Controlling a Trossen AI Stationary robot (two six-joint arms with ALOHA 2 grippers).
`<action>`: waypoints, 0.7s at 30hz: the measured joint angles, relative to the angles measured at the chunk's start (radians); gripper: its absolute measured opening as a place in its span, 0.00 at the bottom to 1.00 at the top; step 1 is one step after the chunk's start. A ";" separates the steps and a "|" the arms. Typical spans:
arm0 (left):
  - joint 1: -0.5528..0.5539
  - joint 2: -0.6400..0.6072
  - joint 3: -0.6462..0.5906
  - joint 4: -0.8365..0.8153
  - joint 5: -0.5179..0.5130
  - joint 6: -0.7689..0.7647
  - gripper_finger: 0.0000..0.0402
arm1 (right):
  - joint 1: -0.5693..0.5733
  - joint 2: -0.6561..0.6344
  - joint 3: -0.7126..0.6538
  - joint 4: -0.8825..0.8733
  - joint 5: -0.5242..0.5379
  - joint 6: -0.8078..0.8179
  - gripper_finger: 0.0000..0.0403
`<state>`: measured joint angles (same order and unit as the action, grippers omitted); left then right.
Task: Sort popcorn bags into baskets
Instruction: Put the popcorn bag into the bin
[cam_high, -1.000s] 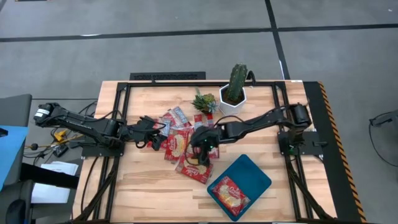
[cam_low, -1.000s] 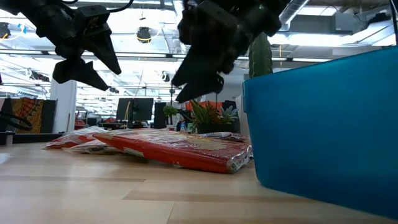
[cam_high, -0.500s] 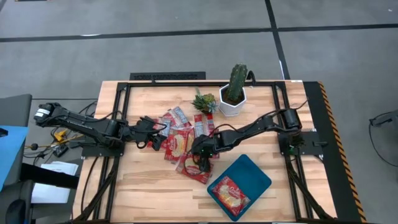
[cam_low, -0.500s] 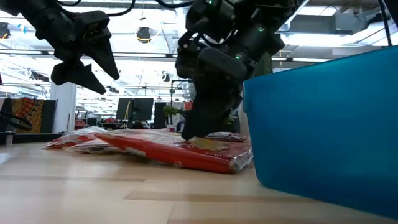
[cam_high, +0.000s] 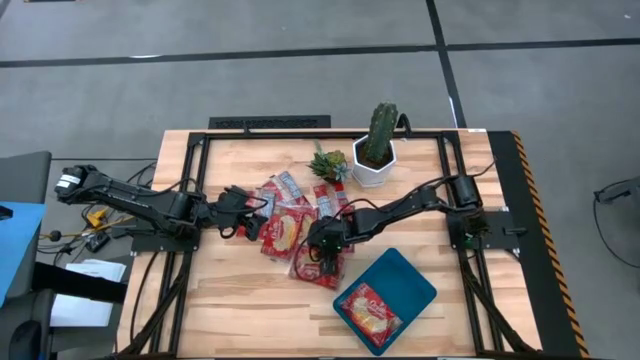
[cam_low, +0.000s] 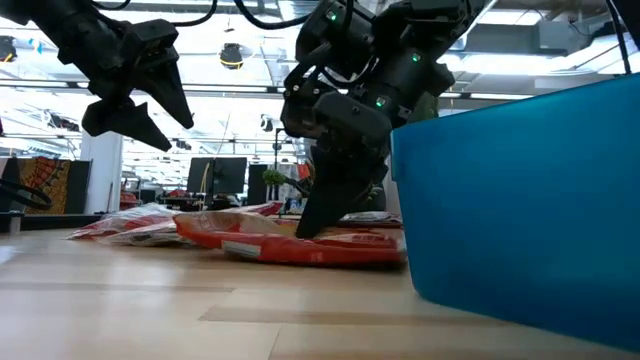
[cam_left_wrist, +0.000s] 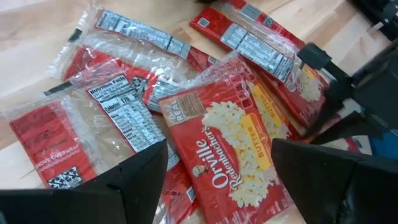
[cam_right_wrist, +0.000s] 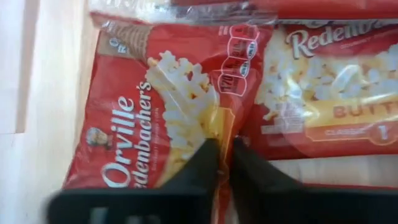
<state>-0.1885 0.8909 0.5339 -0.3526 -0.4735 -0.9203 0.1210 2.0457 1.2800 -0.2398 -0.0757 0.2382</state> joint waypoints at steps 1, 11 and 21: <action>0.000 0.000 0.000 0.000 -0.005 0.000 0.68 | -0.001 -0.004 0.000 -0.006 -0.002 0.000 0.06; 0.000 0.000 0.000 0.003 -0.014 -0.003 0.68 | -0.012 -0.079 0.060 -0.101 -0.002 0.024 0.01; 0.000 -0.001 0.000 0.005 -0.035 -0.001 0.68 | -0.072 -0.283 0.083 -0.171 0.073 0.173 0.01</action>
<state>-0.1883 0.8902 0.5339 -0.3475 -0.5082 -0.9211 0.0486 1.7628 1.3632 -0.4111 -0.0031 0.4116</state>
